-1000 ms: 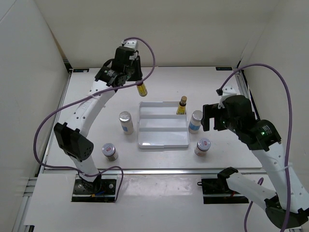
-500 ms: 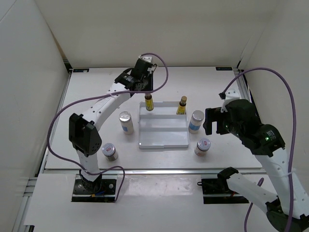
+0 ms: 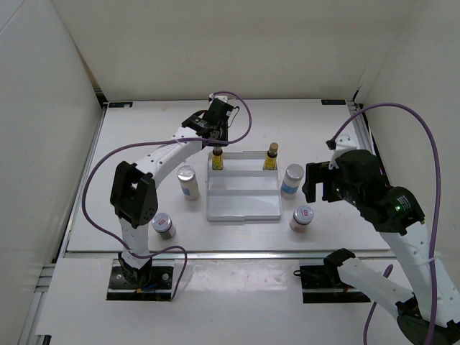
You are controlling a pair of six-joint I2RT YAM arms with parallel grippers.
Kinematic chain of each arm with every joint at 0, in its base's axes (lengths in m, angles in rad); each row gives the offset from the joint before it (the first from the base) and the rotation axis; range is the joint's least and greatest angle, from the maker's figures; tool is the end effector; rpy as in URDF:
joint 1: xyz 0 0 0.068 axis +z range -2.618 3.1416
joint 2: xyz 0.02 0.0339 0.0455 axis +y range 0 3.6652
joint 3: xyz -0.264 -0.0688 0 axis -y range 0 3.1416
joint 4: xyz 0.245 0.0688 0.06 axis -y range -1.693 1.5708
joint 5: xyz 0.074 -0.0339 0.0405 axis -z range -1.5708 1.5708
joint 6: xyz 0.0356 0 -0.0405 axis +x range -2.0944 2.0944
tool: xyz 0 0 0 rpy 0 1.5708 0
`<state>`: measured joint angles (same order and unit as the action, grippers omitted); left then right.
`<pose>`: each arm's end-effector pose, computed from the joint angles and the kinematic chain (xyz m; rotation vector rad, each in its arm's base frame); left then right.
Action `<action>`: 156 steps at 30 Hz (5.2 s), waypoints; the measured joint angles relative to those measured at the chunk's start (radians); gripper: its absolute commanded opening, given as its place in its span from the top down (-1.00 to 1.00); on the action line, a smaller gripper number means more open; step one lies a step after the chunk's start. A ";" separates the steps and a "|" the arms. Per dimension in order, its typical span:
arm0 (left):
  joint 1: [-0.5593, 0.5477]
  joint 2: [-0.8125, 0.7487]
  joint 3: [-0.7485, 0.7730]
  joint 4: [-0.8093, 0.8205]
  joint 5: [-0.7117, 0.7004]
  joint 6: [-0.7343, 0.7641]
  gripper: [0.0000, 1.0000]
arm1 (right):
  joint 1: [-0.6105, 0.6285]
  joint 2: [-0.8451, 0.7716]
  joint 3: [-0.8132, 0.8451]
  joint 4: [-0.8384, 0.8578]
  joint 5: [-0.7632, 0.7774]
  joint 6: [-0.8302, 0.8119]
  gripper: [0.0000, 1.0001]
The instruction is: Organize the condiment bottles
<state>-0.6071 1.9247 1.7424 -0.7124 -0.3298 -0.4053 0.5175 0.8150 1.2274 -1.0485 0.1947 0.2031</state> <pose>0.3603 -0.2362 0.2917 0.1020 2.3996 -0.0597 0.1137 0.0568 0.3941 -0.2370 2.1866 0.1901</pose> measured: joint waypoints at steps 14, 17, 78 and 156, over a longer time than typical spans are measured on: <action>0.000 0.012 -0.001 0.037 -0.045 0.004 -0.77 | 0.000 0.000 -0.001 0.000 0.000 0.000 -0.98; 0.000 0.012 -0.001 0.040 -0.049 0.003 -1.00 | 0.000 0.000 -0.001 -0.003 0.012 0.015 -0.98; 0.003 -0.949 -0.821 0.175 -0.384 0.154 -1.00 | -0.010 0.615 -0.052 0.283 0.169 0.238 0.17; 0.003 -0.949 -0.821 0.175 -0.384 0.154 -1.00 | 0.183 0.680 0.033 0.385 0.199 0.164 0.22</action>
<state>-0.6044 0.9760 0.9218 -0.5373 -0.7139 -0.2512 0.7006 1.4948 1.2602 -0.6632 0.3935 0.3668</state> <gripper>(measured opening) 0.998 0.638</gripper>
